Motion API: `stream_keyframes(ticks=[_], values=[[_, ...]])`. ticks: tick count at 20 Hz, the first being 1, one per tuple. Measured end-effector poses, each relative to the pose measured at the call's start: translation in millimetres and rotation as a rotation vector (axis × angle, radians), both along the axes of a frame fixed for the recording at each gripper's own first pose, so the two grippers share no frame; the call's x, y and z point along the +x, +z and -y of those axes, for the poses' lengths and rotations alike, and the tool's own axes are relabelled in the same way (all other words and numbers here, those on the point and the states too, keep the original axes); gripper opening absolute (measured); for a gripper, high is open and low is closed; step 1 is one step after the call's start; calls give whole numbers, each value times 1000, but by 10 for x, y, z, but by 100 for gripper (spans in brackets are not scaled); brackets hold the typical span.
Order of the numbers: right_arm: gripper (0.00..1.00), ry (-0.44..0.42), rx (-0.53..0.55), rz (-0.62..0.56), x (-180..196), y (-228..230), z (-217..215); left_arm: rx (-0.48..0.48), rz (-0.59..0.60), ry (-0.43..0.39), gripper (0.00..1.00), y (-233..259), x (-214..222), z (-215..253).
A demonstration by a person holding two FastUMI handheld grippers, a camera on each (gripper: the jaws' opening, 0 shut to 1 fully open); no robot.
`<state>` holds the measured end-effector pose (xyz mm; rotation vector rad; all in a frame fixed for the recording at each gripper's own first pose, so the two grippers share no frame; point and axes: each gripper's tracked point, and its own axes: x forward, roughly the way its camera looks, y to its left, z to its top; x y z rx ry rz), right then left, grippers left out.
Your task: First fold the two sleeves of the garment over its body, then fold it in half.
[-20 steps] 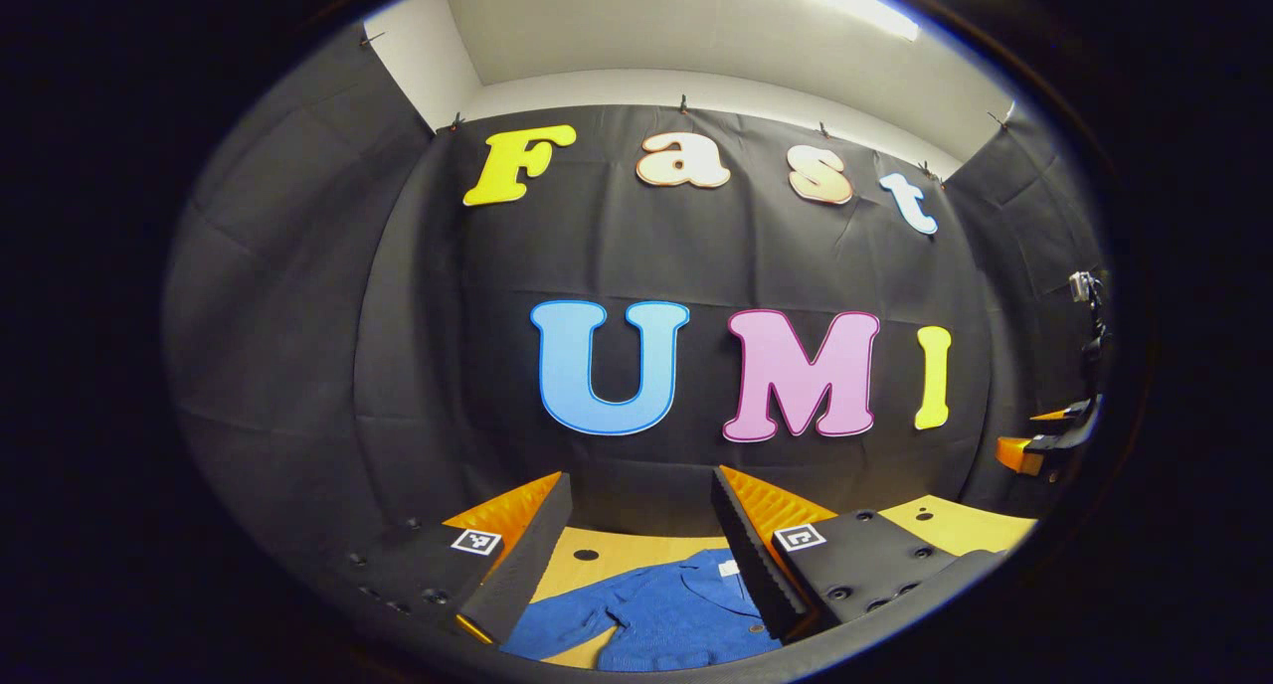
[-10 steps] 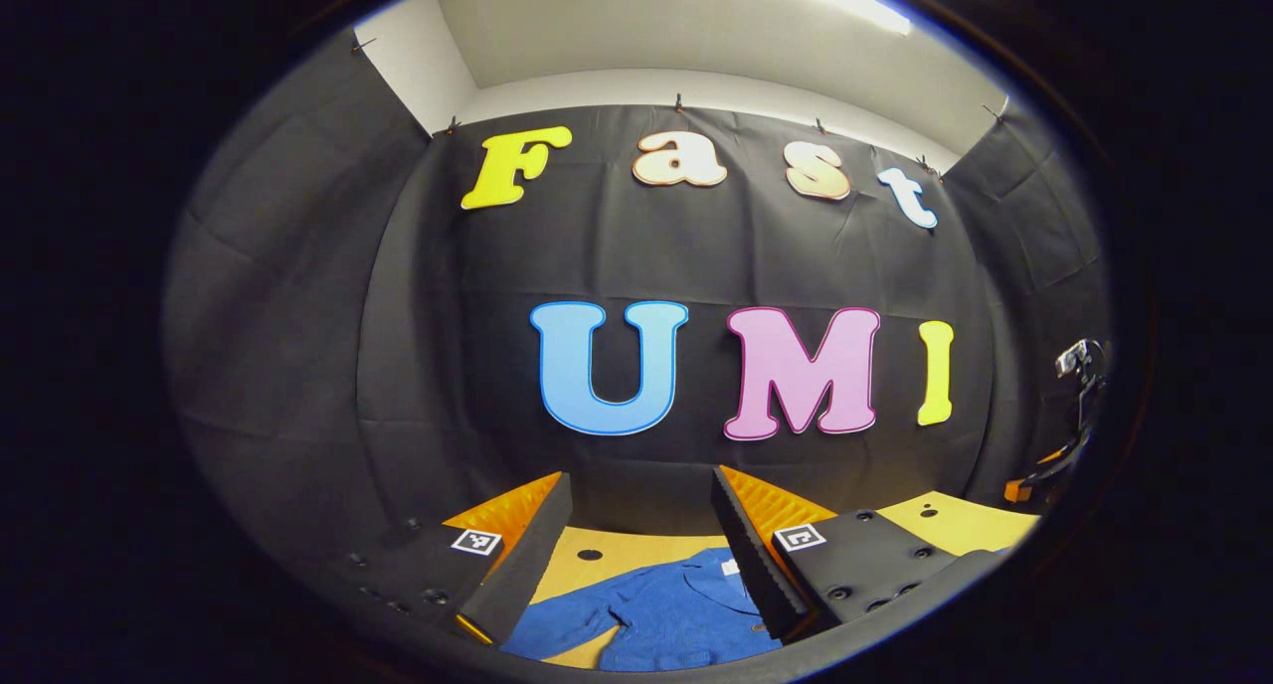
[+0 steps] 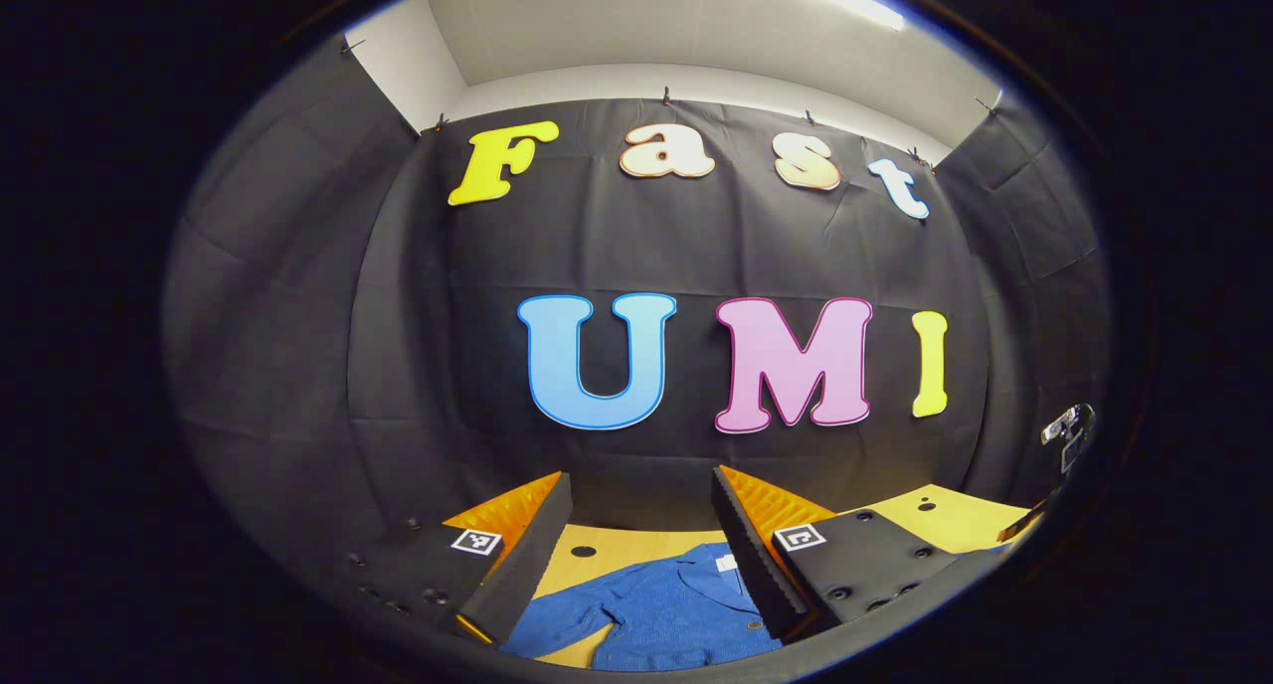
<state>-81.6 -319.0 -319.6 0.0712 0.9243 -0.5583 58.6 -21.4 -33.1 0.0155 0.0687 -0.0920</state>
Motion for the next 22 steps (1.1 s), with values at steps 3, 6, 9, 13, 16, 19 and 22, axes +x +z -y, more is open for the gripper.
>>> stream_keyframes(ticks=[3,6,9,13,16,19,22], values=[[99,10,73,-103,-221,-373,-14,5,-17,0,82,-49,24,75],[99,-9,164,-185,-366,-579,-17,28,-24,4,82,-53,42,158],[90,-34,251,-163,-353,-581,46,63,-50,19,82,-119,50,251],[12,65,225,-108,-205,-588,-3,24,-97,65,82,-208,-27,416],[7,40,242,-6,-89,-425,0,35,-115,81,82,-279,-97,439],[7,4,258,122,262,-87,-32,56,-117,58,82,-291,-78,382],[7,30,254,215,605,299,-210,54,-93,58,82,-222,-111,192]])
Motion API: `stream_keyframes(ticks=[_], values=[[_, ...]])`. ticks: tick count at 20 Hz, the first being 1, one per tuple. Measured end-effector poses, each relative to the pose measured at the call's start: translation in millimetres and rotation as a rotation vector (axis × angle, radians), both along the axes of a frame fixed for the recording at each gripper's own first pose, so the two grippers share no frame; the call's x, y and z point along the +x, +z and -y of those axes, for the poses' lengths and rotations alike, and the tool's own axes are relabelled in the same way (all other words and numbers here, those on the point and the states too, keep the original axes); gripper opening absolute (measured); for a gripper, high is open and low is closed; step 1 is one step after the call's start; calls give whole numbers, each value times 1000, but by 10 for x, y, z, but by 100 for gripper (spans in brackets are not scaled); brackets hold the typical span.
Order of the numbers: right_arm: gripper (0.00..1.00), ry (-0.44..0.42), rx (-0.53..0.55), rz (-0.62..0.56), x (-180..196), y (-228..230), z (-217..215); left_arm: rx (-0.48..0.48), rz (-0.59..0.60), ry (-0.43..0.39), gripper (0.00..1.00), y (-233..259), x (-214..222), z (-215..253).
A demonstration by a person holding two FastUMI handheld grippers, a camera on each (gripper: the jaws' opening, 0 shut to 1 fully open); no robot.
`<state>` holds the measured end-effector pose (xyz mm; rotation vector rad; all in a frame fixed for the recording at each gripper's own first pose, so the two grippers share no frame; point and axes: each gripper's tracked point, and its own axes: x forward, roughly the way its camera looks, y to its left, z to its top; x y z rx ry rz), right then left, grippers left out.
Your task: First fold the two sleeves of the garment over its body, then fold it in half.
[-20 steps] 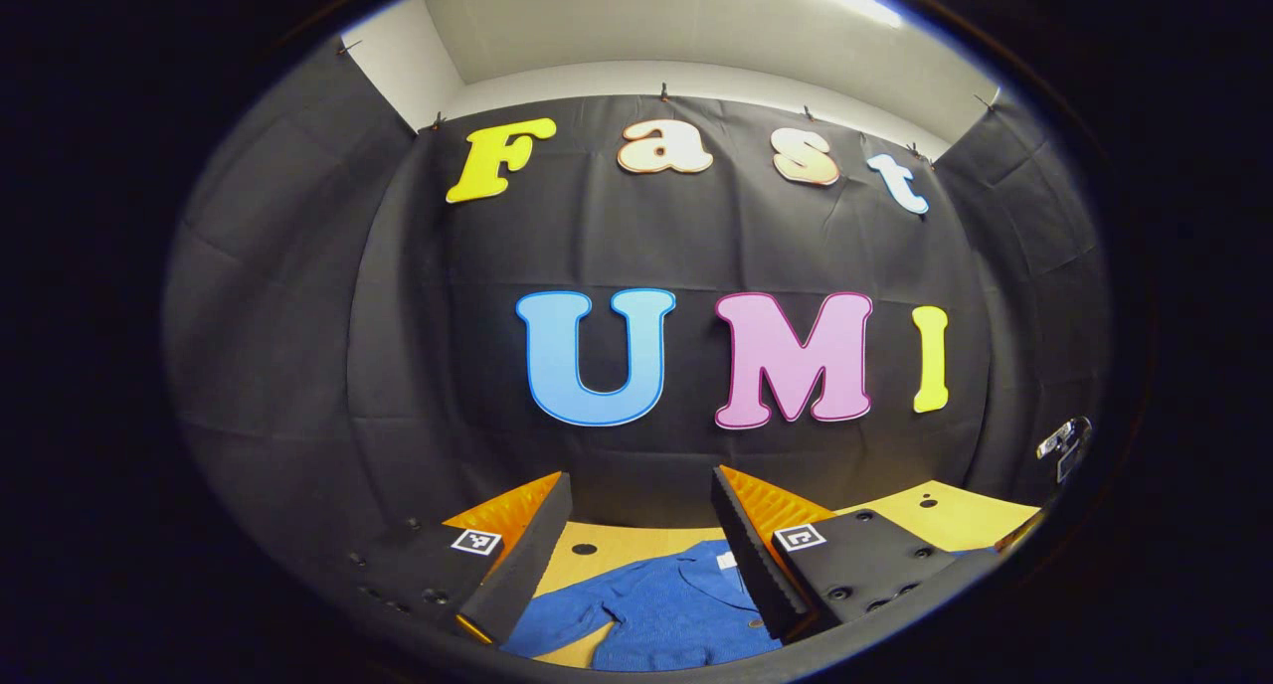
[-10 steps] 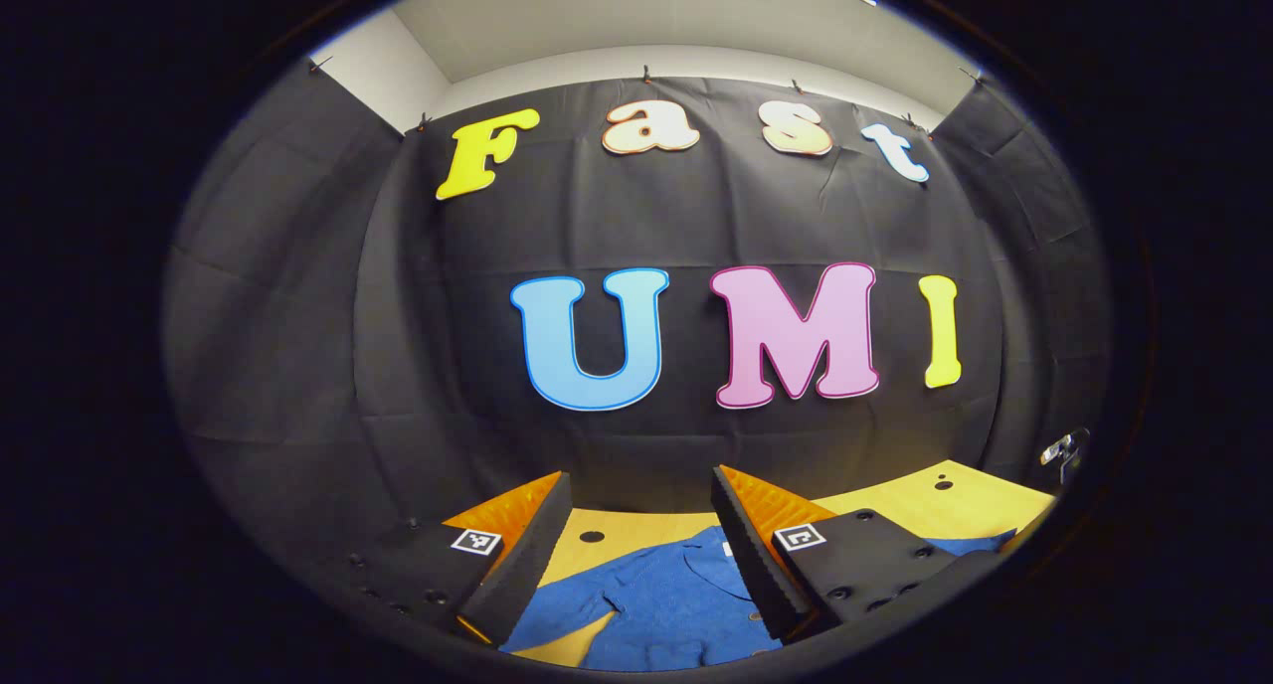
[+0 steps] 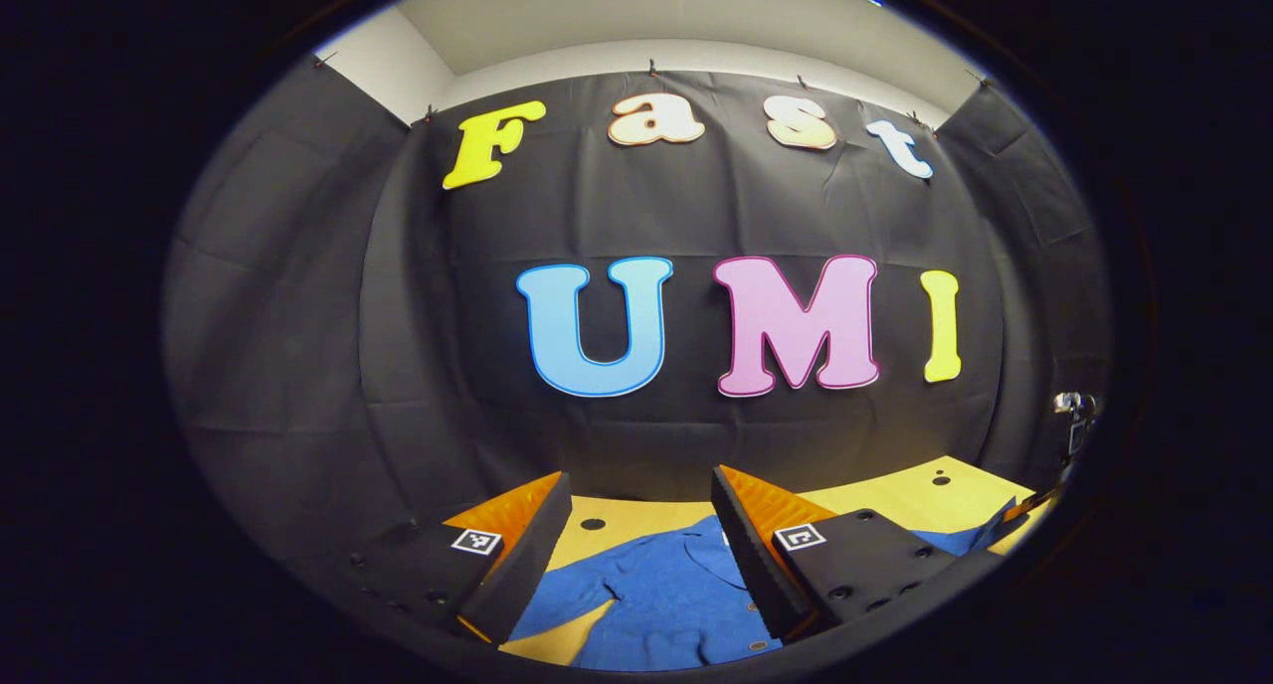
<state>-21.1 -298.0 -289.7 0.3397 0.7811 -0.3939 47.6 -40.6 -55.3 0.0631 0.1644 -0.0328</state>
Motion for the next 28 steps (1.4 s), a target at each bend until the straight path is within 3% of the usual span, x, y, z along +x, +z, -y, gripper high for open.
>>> stream_keyframes(ticks=[10,20,24,28], values=[[7,201,-14,210,937,965,-1458,-23,30,96,82,60,-189,-977],[7,334,-14,303,1542,1320,-2753,-12,23,225,82,-5,-485,-2023],[7,459,-90,367,1733,1579,-3388,-26,19,243,82,-63,-504,-2224],[7,560,-65,387,1924,1636,-4131,-25,10,258,82,-143,-534,-2428]])
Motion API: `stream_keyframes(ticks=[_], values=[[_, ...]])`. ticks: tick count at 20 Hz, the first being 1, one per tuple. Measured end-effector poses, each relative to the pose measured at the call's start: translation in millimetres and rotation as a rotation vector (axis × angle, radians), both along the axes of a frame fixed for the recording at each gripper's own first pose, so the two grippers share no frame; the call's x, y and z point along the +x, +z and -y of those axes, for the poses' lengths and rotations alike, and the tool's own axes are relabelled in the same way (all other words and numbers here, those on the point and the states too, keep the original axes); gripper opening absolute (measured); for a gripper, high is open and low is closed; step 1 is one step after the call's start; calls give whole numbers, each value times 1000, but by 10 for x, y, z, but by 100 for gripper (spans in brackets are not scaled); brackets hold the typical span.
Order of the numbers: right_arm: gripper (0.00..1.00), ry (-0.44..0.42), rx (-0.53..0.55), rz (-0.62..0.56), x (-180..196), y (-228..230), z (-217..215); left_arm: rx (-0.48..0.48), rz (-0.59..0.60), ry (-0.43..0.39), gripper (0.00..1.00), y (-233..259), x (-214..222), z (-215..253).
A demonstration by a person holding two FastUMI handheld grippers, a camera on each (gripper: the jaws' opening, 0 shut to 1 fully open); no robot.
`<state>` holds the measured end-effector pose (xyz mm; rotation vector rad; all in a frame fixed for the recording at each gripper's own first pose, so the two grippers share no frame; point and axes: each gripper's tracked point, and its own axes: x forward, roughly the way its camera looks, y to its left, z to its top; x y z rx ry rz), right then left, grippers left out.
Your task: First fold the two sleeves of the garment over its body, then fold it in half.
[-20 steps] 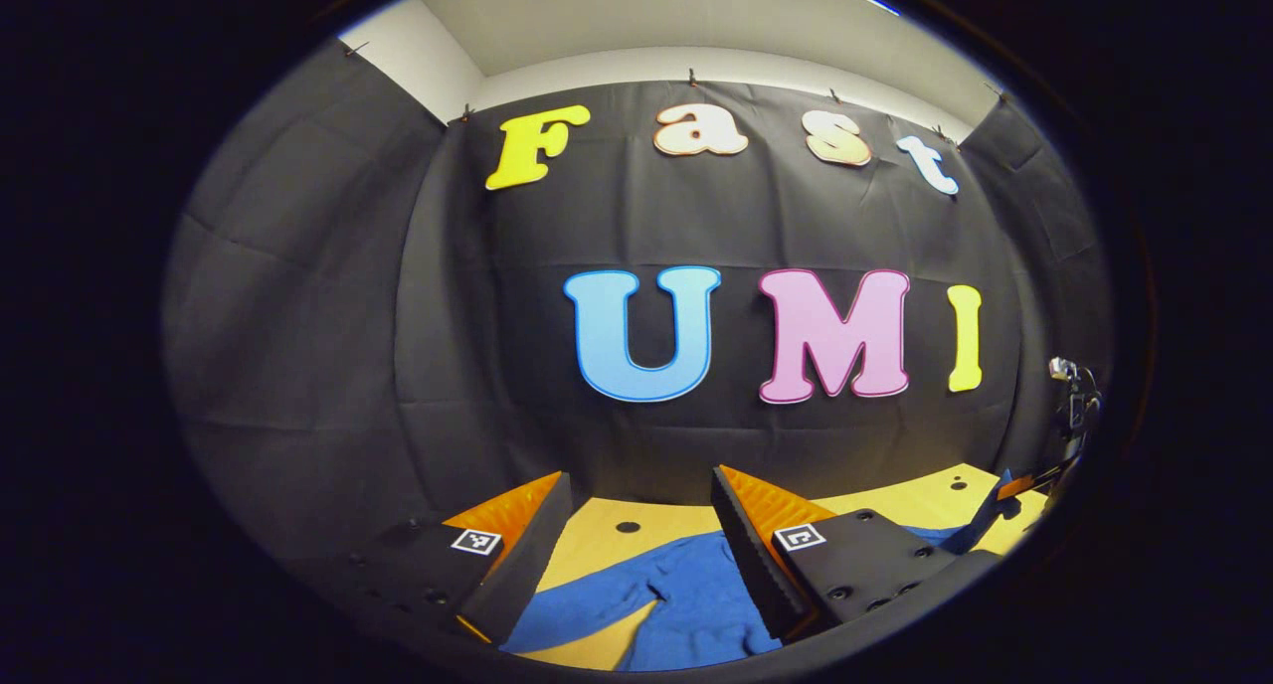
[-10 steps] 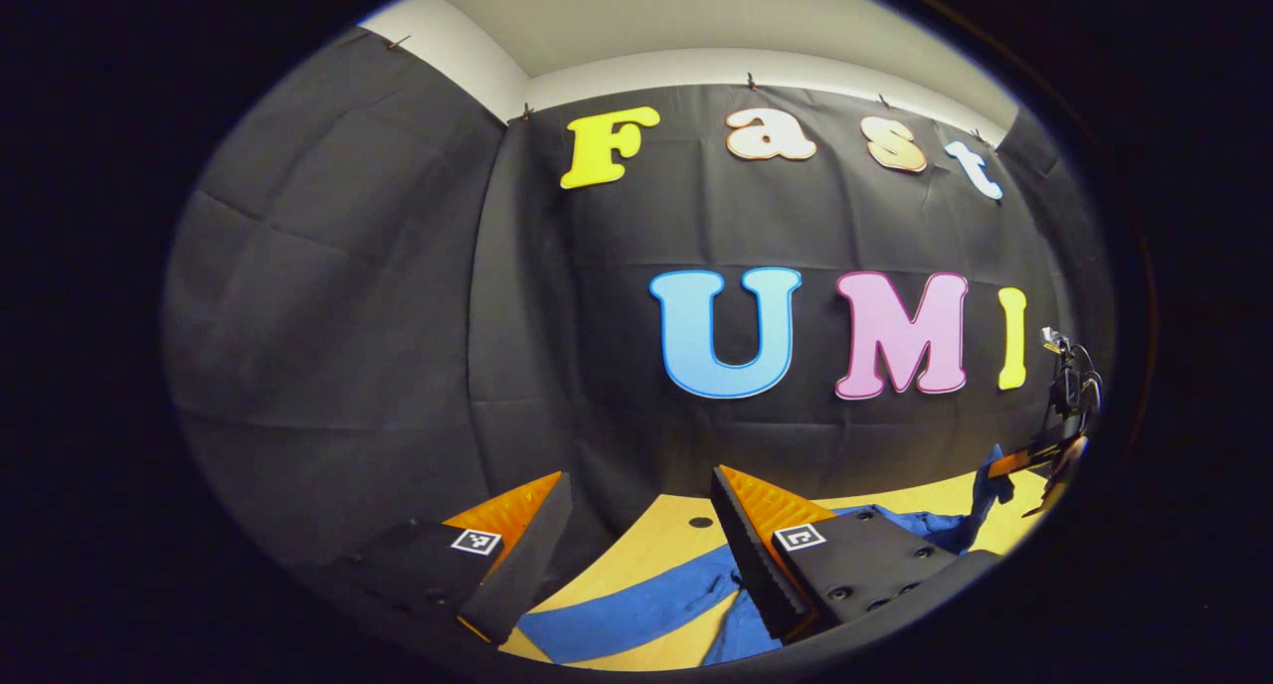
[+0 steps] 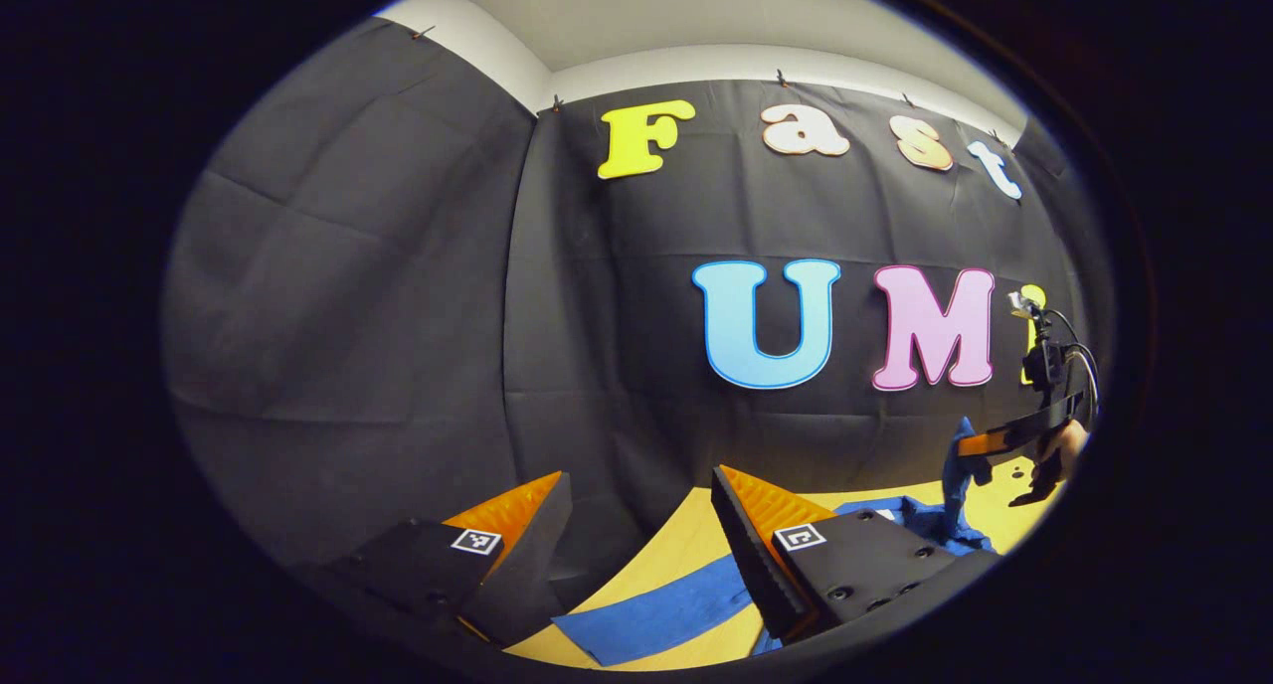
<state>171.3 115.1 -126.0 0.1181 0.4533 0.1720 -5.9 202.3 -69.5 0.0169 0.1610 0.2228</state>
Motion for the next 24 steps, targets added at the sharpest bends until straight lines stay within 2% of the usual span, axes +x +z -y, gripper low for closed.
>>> stream_keyframes(ticks=[2,5,7,10,12,13,16,20,24], values=[[7,29,28,-15,126,-93,-370,-2,-13,31,82,-69,-41,-203],[6,68,73,-50,162,-261,-682,-14,-36,55,82,-169,-98,-370],[7,91,167,-126,166,-530,-978,-7,-69,66,82,-301,-127,-504],[6,95,234,-157,231,-705,-1135,8,-107,61,82,-425,-146,-570],[6,87,334,-192,303,-728,-1247,11,-139,55,82,-521,-174,-611],[29,77,428,-182,376,-584,-1320,-3,-151,45,82,-581,-143,-609],[98,19,402,-74,523,-316,-1115,-18,-185,41,82,-751,-99,-685],[98,22,320,-53,309,-165,-901,-9,-327,18,82,-1321,-29,-762],[98,19,153,-27,-40,-218,-483,-38,-453,-50,82,-1997,121,-577]])
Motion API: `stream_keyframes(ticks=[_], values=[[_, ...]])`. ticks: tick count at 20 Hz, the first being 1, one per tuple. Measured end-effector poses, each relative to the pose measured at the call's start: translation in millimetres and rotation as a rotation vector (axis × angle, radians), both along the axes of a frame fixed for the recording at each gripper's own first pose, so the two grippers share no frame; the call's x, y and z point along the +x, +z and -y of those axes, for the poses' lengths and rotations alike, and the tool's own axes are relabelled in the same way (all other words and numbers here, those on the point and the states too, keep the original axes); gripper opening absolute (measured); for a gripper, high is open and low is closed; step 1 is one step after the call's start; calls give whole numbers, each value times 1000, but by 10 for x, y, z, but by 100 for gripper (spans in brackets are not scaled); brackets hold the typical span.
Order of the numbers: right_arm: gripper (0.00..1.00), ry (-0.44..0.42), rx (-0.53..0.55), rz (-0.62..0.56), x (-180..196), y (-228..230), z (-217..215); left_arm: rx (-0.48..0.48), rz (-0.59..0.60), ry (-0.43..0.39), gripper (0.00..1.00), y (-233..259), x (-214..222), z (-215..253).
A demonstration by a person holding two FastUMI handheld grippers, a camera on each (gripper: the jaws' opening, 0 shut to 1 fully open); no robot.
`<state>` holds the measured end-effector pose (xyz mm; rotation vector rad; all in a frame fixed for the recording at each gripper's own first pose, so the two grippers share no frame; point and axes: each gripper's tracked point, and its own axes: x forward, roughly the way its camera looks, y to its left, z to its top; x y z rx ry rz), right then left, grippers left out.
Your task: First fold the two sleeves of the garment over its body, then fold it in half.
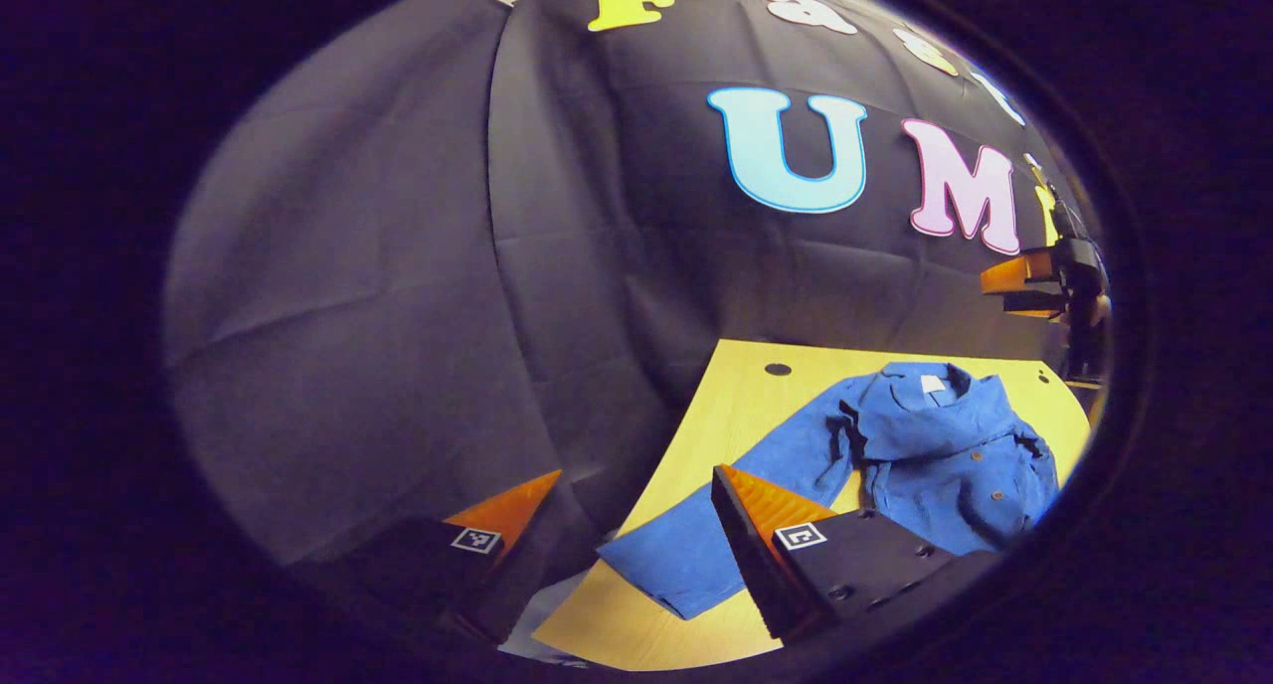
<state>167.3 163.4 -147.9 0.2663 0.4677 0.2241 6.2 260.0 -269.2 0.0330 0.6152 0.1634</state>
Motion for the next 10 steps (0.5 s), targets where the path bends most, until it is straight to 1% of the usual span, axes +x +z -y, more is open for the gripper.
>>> stream_keyframes(ticks=[2,4,8,10], values=[[98,-26,-25,-17,-170,-106,195,-5,-48,-24,82,-262,24,90],[99,-83,-16,-58,-389,-222,486,-16,-132,-52,82,-579,26,174],[98,-163,-22,-80,-661,-298,941,-39,-235,-56,82,-897,-45,260],[98,-185,-42,-101,-824,-371,1127,-35,-294,-55,83,-1052,-124,302]])
